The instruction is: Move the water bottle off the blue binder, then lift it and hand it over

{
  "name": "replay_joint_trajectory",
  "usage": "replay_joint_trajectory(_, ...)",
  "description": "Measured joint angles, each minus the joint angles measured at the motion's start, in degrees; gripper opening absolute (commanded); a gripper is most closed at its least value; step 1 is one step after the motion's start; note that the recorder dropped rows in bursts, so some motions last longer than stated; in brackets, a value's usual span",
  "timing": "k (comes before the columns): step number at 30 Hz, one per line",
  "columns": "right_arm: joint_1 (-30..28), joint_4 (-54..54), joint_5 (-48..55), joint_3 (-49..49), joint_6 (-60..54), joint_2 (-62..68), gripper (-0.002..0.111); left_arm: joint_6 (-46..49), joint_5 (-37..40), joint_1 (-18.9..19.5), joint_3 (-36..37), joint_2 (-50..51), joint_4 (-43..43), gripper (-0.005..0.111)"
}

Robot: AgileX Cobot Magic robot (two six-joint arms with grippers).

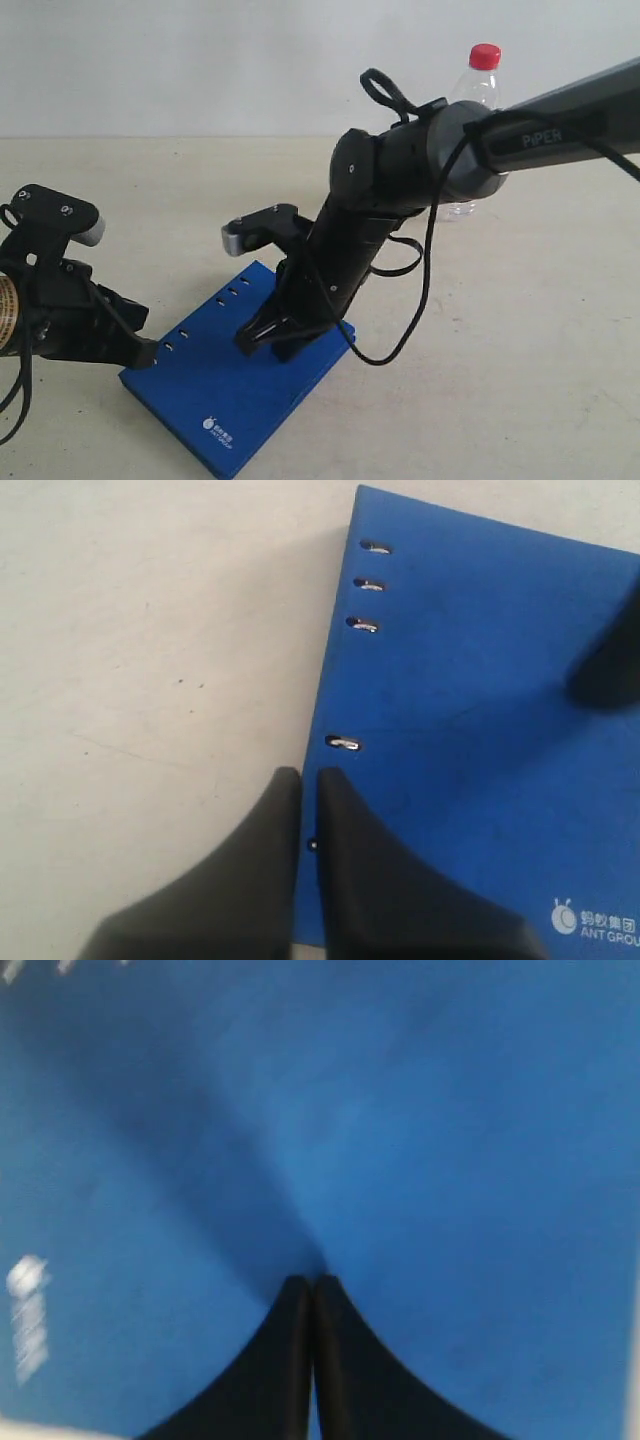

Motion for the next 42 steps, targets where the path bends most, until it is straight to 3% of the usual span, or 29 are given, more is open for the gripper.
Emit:
replay_joint_trajectory(4,-2.9,-1.5,-4.0,0.0,1.0,-0.1,0.0,0.0,0.5,0.0,0.0,0.0,0.0,0.005)
replay_joint_trajectory(8,-3.8,-1.9,-1.2,0.0,-5.2,-0.8,0.0,0.0,0.5,0.0,0.0,0.0,0.0,0.005)
replay_joint_trajectory(13,1.5,1.1,4.3,0.0,-17.2,-1.1,0.0,0.0,0.5,0.0,0.0,0.0,0.0,0.005)
replay_joint_trajectory(20,9.8,2.9,3.1,0.0,-22.3,-1.1,0.0,0.2,0.5,0.0,0.0,0.0,0.2,0.005)
replay_joint_trajectory(32,12.8,16.9,3.9,0.0,-34.1,-1.1,0.0,0.3,1.5,0.0,0.1,0.0,-0.1,0.005)
replay_joint_trajectory(36,13.0,18.5,5.3,0.0,-32.1,-0.8,0.0,0.1,3.1,0.4,0.1,0.0,-1.8,0.005)
replay_joint_trajectory(39,13.0,17.8,6.1,0.0,-26.8,2.1,0.0,-0.5,9.0,6.1,-1.9,0.1,-3.0,0.005)
replay_joint_trajectory(42,13.1,13.6,4.5,0.2,-19.2,3.1,0.0,-1.2,9.2,7.8,-2.3,0.1,-3.2,0.005)
